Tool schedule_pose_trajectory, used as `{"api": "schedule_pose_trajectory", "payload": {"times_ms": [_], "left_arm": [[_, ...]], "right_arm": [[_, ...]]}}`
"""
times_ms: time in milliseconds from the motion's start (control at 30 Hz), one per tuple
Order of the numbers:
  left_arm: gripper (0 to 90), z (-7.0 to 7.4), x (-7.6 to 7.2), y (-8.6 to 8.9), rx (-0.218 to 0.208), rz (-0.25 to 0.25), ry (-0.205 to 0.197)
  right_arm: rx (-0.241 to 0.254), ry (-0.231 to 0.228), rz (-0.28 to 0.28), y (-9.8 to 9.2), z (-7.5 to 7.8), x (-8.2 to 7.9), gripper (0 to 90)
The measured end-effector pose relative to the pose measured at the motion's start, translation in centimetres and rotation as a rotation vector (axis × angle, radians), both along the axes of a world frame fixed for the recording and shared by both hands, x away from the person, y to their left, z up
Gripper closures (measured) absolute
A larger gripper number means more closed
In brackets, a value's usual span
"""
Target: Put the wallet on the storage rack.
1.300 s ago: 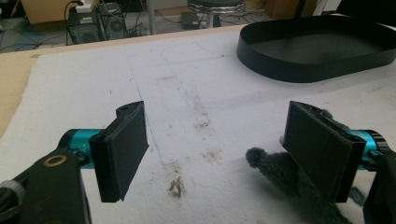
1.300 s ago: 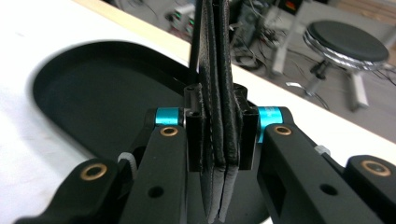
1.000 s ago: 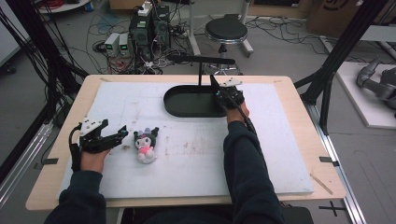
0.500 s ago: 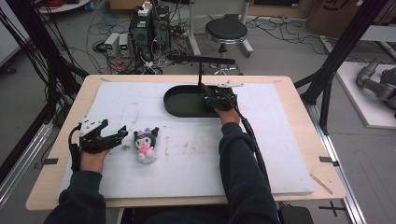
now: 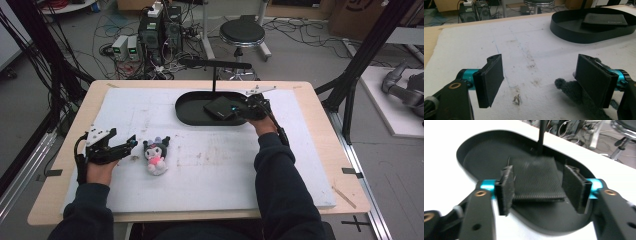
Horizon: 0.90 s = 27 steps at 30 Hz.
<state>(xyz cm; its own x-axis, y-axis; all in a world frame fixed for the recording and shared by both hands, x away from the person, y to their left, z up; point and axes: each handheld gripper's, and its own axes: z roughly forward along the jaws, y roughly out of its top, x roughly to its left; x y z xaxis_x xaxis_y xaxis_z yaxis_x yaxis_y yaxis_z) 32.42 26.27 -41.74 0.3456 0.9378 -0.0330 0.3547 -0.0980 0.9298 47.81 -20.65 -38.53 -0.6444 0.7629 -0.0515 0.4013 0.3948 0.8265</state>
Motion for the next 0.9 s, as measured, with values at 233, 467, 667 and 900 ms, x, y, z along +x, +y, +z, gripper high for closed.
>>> {"api": "schedule_pose_trajectory", "payload": {"times_ms": [233, 467, 667, 900], "left_arm": [[22.6, 0.0, -0.1, -0.1, -0.001, 0.007, -0.001], [22.6, 0.0, 0.0, -0.1, -0.001, 0.003, -0.001], [22.6, -0.1, 0.1, 0.0, -0.009, 0.000, -0.002], [22.6, 0.0, 0.1, -0.5, -0.026, -0.031, -0.011]], "right_arm": [[-0.119, 0.055, -0.007, 1.6, -2.0, 0.4, 46.2], [-0.157, 0.093, -0.081, 2.9, -4.0, 1.7, 44.9], [-0.040, 0.091, -0.079, 1.3, -2.8, 1.3, 41.4], [0.057, 0.065, -0.058, -3.7, -0.7, -1.1, 36.3]]}}
